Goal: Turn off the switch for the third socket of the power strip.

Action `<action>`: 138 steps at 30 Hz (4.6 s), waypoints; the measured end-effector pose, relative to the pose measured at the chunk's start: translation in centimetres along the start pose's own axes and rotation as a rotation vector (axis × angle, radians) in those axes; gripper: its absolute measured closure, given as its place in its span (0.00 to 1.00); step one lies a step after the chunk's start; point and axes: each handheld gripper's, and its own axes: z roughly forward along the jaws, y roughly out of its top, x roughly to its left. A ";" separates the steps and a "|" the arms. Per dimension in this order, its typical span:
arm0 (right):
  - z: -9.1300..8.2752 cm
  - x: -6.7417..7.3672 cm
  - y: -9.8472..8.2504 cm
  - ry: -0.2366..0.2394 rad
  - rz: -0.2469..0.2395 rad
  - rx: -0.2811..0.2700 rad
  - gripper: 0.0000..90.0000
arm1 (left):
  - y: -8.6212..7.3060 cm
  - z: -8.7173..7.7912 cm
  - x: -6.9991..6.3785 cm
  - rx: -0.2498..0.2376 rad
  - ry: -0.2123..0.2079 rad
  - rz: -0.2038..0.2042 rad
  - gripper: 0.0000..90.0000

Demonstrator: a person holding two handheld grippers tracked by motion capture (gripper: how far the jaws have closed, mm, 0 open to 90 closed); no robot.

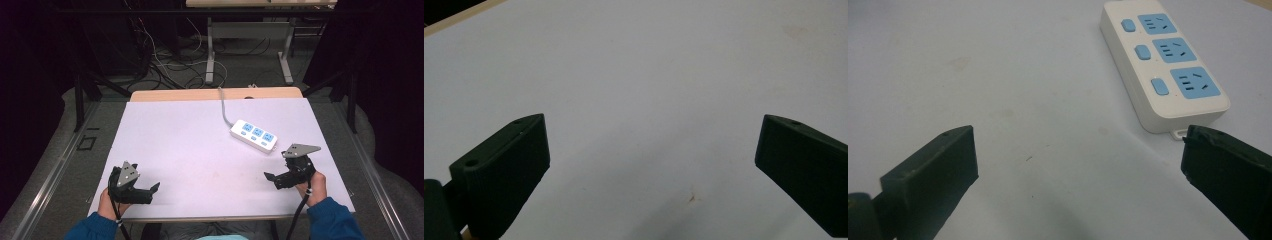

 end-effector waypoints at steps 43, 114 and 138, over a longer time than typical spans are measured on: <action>3.6 -3.7 3.9 -0.007 0.029 -0.011 0.03 | 0.0 0.2 0.0 0.004 -0.001 0.005 0.01; 9.2 -8.6 6.2 -0.021 0.122 0.002 0.00 | 0.1 0.5 0.0 0.018 -0.014 0.006 0.01; 8.2 -7.6 5.7 -0.020 0.131 0.017 1.00 | 0.1 0.3 0.1 0.019 -0.018 0.010 0.01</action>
